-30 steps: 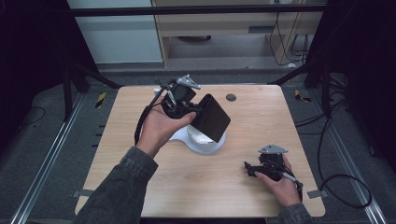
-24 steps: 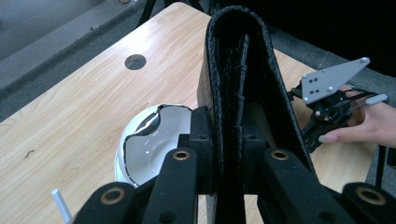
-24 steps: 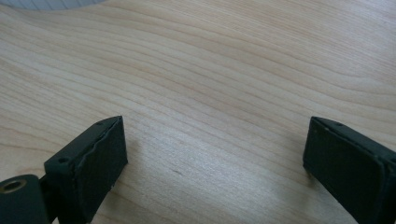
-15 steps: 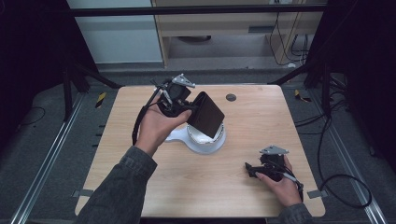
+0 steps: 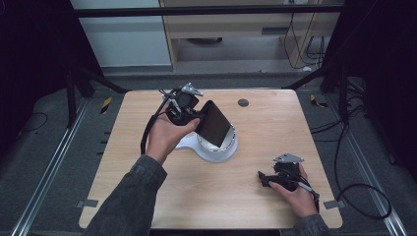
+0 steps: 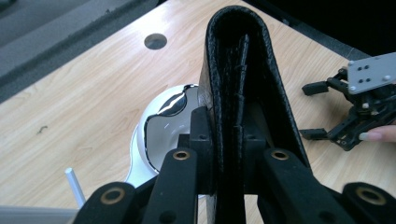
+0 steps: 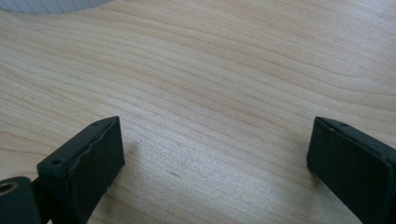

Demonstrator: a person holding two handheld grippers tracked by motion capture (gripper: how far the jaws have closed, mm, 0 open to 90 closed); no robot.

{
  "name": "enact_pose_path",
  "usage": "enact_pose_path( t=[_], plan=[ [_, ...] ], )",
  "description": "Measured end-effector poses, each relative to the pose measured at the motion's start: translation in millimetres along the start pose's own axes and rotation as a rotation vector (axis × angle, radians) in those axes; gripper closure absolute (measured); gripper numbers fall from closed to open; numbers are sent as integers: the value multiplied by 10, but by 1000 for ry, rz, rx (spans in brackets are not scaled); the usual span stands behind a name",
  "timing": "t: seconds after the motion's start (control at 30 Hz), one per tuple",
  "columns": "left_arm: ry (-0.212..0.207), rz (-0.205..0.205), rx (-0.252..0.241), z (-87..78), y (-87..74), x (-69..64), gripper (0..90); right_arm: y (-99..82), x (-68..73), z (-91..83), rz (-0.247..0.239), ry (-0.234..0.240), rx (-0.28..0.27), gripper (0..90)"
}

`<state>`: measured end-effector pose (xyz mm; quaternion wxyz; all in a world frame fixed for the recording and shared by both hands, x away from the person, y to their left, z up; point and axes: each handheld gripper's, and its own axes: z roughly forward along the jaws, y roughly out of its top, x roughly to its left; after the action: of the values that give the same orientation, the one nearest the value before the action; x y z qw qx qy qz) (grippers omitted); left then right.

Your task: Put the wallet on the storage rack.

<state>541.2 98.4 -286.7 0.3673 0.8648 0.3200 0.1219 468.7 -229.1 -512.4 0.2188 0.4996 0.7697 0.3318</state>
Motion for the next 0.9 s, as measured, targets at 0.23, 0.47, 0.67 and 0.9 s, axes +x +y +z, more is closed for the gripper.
enact_pose_path(
  t=[0.23, 0.47, 0.67, 0.9],
  plan=[
    [-11, -11, 22, 191, -36, 6, 804, -2, 2, -1, 0, -2, -1, 41],
    [-9, -21, 57, 370, -33, 30, 803, -2, 3, -2, 1, -1, -2, 41],
    [-16, -31, 55, 425, -21, 43, 801, -2, 3, -2, 1, -1, -2, 41],
    [11, -42, 41, 420, -35, 98, 764, -2, 6, -2, 2, -3, -2, 41]
  ],
)
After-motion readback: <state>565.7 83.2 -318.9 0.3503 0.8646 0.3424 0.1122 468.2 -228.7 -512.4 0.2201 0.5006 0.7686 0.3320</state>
